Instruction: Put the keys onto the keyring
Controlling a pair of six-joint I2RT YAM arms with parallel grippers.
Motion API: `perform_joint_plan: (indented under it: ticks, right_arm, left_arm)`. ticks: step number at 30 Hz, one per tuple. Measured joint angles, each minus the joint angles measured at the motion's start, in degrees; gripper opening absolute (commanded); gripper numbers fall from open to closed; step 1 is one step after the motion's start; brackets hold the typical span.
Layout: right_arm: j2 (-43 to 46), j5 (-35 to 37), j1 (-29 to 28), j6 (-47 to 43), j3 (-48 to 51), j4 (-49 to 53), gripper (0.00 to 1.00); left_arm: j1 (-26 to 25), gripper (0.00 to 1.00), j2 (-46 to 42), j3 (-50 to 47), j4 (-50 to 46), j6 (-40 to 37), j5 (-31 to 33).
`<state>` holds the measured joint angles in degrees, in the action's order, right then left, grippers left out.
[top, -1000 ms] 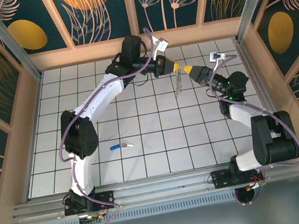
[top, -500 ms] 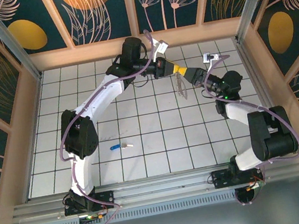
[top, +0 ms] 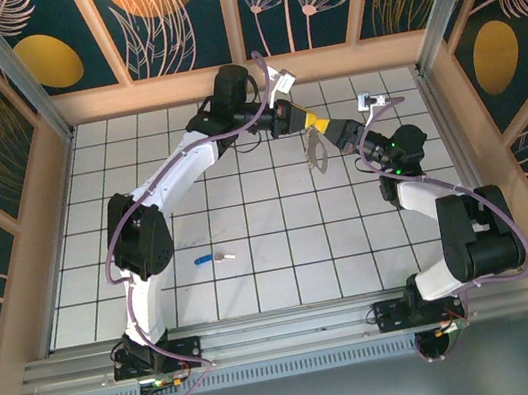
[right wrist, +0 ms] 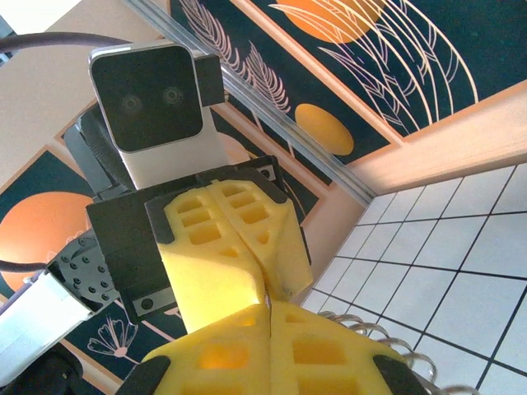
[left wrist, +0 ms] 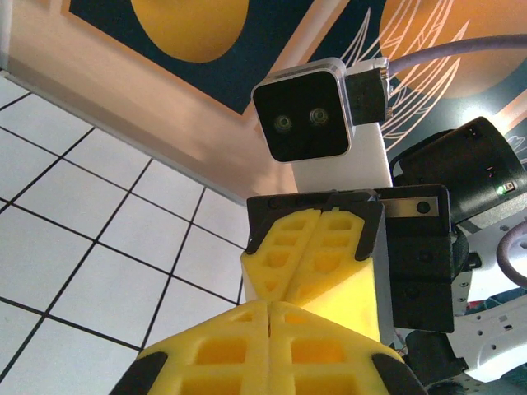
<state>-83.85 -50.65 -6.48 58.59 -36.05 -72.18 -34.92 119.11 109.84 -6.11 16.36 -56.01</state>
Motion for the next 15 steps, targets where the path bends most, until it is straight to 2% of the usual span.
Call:
perform_joint_plan:
  ticks: [1,2,8,12,15]
  right_arm:
    - [0.00,0.04,0.00,0.00,0.00,0.00,0.00]
    - [0.00,0.17,0.02,0.02,0.00,0.00,0.00]
    - [-0.07,1.16,-0.02,0.35,0.00,0.07,0.00]
    - [-0.07,3.80,-0.07,1.64,0.00,-0.02,0.00]
    - [-0.07,5.95,-0.07,2.89,0.00,-0.13,0.00]
  left_arm:
    - [0.00,0.12,0.00,-0.33,0.72,0.70,-0.07]
    - [0.02,0.17,-0.04,-0.98,1.95,1.51,-0.15]
    - [0.11,0.29,-2.75,-9.51,13.55,10.03,2.89]
    - [0.04,0.36,-7.74,-19.45,24.06,17.70,10.03]
    - [0.04,0.37,-11.58,-26.53,32.44,23.21,15.63]
